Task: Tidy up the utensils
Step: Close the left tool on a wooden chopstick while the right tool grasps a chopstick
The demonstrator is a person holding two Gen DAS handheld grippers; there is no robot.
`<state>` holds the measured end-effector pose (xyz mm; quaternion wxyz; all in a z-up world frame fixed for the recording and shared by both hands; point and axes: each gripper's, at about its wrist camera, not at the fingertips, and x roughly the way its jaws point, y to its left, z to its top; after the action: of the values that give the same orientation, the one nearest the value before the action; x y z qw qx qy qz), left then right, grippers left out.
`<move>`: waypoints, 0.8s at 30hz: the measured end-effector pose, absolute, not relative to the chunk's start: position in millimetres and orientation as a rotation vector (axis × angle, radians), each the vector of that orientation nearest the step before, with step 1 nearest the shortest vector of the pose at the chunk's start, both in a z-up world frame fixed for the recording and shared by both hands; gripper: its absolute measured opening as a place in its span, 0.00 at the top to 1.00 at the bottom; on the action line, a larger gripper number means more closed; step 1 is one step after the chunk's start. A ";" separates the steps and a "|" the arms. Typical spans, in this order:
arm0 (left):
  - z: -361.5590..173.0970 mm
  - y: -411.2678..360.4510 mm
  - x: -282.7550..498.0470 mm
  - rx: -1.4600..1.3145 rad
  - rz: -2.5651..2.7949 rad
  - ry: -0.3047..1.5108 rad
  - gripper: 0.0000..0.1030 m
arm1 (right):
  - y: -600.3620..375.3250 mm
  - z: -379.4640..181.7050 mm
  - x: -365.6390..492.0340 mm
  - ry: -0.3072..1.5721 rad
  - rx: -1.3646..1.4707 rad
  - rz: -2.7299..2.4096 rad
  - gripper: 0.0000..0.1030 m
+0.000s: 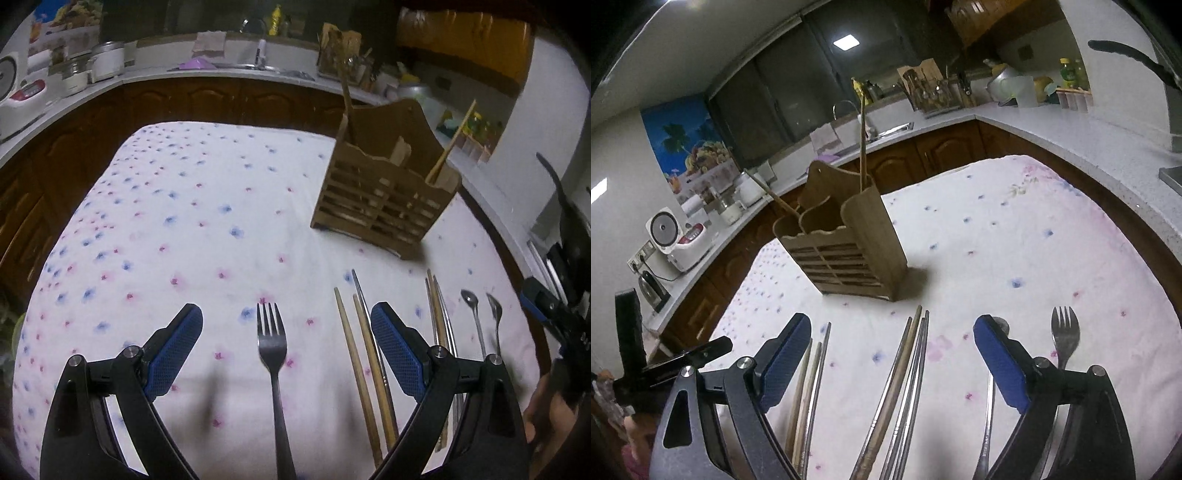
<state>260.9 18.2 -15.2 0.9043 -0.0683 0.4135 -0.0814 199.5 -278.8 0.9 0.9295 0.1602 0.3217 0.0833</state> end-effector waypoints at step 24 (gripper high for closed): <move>-53.1 -26.4 312.0 -0.045 -0.221 1.026 0.45 | -254.9 -53.3 288.4 0.913 0.212 0.157 0.80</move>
<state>312.0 -26.4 -53.1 0.8653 -0.0213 0.4896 -0.1053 288.4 -254.9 -53.3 0.8892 0.1022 0.4396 0.0757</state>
